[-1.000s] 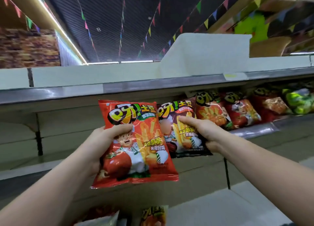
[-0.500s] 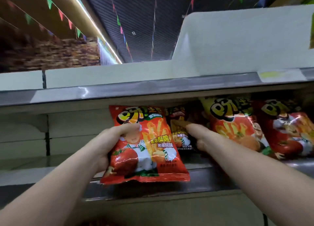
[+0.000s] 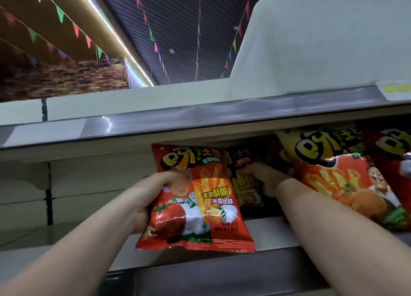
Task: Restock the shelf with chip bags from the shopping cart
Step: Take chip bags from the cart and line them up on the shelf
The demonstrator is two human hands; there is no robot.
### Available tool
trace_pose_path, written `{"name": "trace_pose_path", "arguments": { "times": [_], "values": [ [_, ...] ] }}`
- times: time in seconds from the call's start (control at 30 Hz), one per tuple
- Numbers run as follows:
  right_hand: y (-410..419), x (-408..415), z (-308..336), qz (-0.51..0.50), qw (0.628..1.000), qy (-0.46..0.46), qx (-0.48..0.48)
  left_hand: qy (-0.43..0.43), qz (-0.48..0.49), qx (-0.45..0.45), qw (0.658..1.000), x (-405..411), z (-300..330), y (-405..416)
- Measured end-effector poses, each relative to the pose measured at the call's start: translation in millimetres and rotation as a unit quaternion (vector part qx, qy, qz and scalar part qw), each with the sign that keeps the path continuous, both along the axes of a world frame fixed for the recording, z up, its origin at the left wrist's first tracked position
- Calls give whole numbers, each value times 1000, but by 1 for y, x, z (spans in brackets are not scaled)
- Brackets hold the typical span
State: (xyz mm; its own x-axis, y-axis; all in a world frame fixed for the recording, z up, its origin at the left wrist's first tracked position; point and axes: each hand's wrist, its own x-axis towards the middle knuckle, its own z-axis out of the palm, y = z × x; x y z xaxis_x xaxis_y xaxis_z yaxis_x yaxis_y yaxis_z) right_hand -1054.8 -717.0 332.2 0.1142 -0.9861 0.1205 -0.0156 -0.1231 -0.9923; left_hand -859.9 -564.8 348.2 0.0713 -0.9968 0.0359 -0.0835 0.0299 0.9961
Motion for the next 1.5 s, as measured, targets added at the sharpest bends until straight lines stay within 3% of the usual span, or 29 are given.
{"name": "trace_pose_path", "arguments": {
  "times": [0.27, 0.53, 0.7, 1.0, 1.13, 1.5],
  "values": [
    [10, 2, 5, -94, 991, 61, -72, 20, -10, -1, 1000, -17, -4, -29],
    [56, -16, 13, -102, 990, -47, -86, 63, 4, -13, 998, -43, -6, -62],
    [81, -29, 2, -143, 980, 30, -133, 89, -5, -91, 992, -66, -11, -80],
    [92, -25, -18, -158, 977, 100, -100, 21, 20, -94, 995, -82, -24, -103],
    [90, -23, -21, -162, 975, 116, -102, 36, 20, -114, 993, -82, -31, -110],
    [111, -19, -16, -160, 962, 161, -149, -50, 156, -154, 974, -78, -25, -103]
  ]
}}
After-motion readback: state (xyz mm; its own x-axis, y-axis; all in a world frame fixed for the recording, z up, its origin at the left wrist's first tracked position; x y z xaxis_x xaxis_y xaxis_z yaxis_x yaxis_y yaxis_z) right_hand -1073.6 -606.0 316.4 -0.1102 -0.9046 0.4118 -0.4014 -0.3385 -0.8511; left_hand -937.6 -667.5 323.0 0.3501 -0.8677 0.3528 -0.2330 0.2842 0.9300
